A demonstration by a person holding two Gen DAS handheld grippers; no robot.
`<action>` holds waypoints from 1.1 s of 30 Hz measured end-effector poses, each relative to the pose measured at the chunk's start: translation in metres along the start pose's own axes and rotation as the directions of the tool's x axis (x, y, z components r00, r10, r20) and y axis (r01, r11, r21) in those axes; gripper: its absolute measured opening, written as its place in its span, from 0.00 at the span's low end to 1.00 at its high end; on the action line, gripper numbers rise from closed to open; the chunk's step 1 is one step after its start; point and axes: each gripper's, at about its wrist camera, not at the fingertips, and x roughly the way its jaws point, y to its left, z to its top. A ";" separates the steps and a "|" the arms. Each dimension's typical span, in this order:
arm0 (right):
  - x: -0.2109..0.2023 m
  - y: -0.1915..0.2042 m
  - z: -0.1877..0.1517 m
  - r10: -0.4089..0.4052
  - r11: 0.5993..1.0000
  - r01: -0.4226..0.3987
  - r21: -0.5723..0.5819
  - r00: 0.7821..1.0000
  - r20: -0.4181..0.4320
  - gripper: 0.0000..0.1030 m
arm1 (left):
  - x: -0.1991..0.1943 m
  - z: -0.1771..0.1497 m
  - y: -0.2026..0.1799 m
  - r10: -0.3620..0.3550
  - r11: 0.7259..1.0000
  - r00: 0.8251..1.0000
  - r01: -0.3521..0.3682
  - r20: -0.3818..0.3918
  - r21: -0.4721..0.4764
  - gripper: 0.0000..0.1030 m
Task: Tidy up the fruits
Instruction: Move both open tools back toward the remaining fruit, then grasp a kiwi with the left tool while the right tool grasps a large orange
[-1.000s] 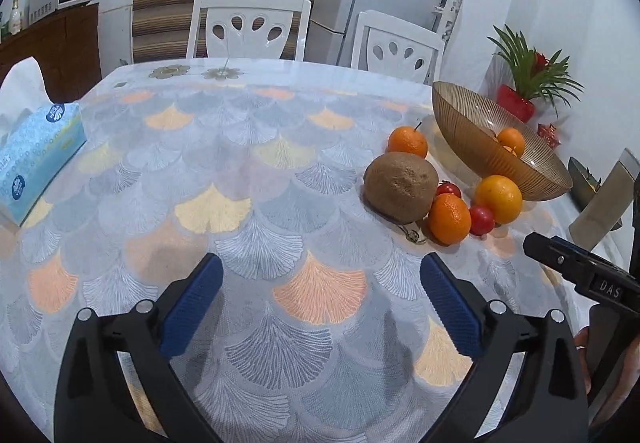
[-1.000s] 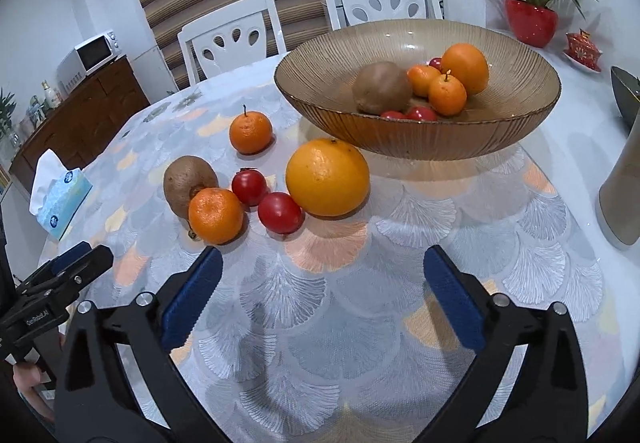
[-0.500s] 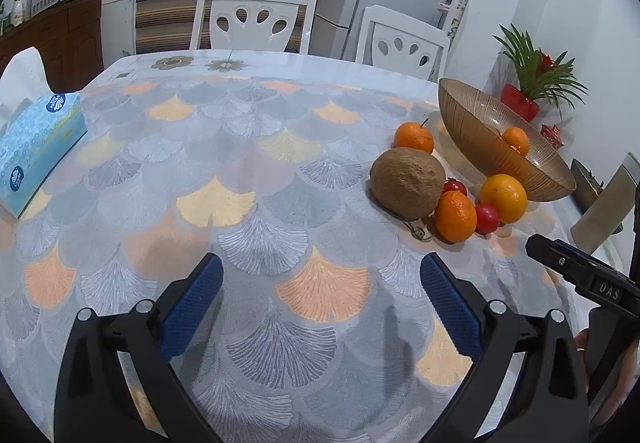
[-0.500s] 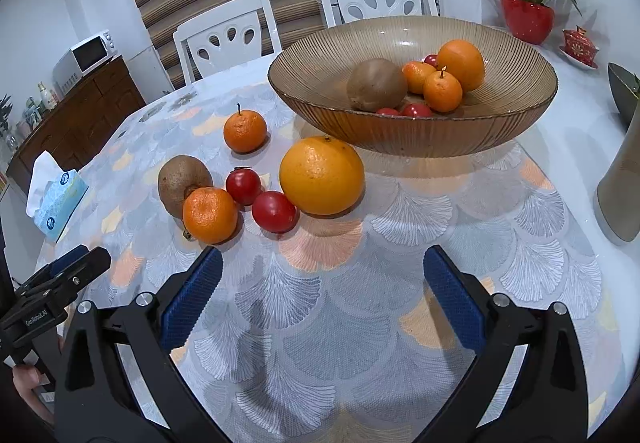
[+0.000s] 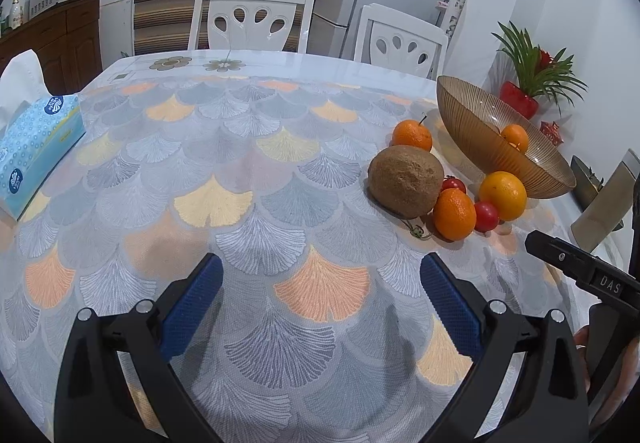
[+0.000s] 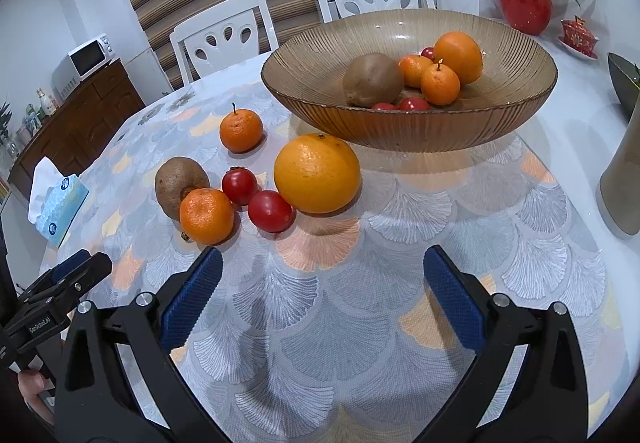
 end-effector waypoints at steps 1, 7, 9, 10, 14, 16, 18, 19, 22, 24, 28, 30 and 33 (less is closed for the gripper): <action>0.000 -0.001 0.000 -0.001 1.000 0.001 0.003 1.000 -0.001 0.97 | 0.000 0.000 0.000 0.001 1.000 1.000 -0.001 0.000 0.000 0.95; 0.008 -0.023 0.010 0.042 0.990 -0.031 0.135 0.996 -0.074 0.97 | 0.001 0.004 0.002 -0.039 0.999 0.997 0.037 -0.061 -0.036 0.95; 0.009 -0.029 0.016 0.063 0.982 -0.047 0.184 0.995 -0.082 0.97 | -0.001 0.014 -0.004 -0.073 0.997 0.992 0.070 -0.102 -0.041 0.95; 0.010 -0.030 0.022 0.065 0.979 -0.047 0.198 0.994 -0.083 0.97 | -0.002 0.021 -0.010 -0.088 0.996 0.989 0.086 -0.119 -0.026 0.95; 0.024 -0.025 0.037 0.051 0.982 -0.033 0.188 0.994 -0.092 0.93 | 0.007 0.048 -0.030 -0.219 0.975 0.964 0.220 -0.152 -0.006 0.95; 0.033 -0.024 0.041 0.079 0.979 -0.062 0.196 0.993 -0.084 0.86 | 0.022 0.057 -0.033 -0.260 0.965 0.951 0.259 -0.167 -0.026 0.95; 0.040 -0.025 0.043 0.090 0.976 -0.073 0.206 0.993 -0.075 0.84 | 0.044 0.063 -0.032 -0.277 0.961 0.946 0.269 -0.171 -0.067 0.94; 0.043 -0.025 0.043 0.095 0.974 -0.078 0.213 0.993 -0.069 0.84 | 0.055 0.065 -0.030 -0.298 0.953 0.939 0.284 -0.173 -0.101 0.94; 0.044 -0.025 0.045 0.100 0.974 -0.089 0.209 0.994 -0.046 0.83 | 0.072 0.067 -0.032 -0.320 0.946 0.933 0.303 -0.165 -0.120 0.94; 0.046 -0.023 0.045 0.101 0.976 -0.091 0.198 0.994 -0.041 0.82 | 0.082 0.068 -0.040 -0.290 0.957 0.943 0.281 -0.166 -0.075 0.94; 0.048 -0.016 0.047 0.090 0.984 -0.083 0.161 0.995 -0.037 0.70 | 0.092 0.061 -0.043 -0.287 0.958 0.945 0.282 -0.154 -0.055 0.92; 0.050 -0.012 0.047 0.079 0.987 -0.073 0.142 0.996 -0.038 0.62 | 0.093 0.059 -0.045 -0.255 0.967 0.955 0.253 -0.149 -0.035 0.86; 0.050 -0.010 0.047 0.059 0.991 -0.054 0.123 0.998 -0.038 0.58 | 0.094 0.059 -0.049 -0.231 0.973 0.962 0.233 -0.145 -0.003 0.72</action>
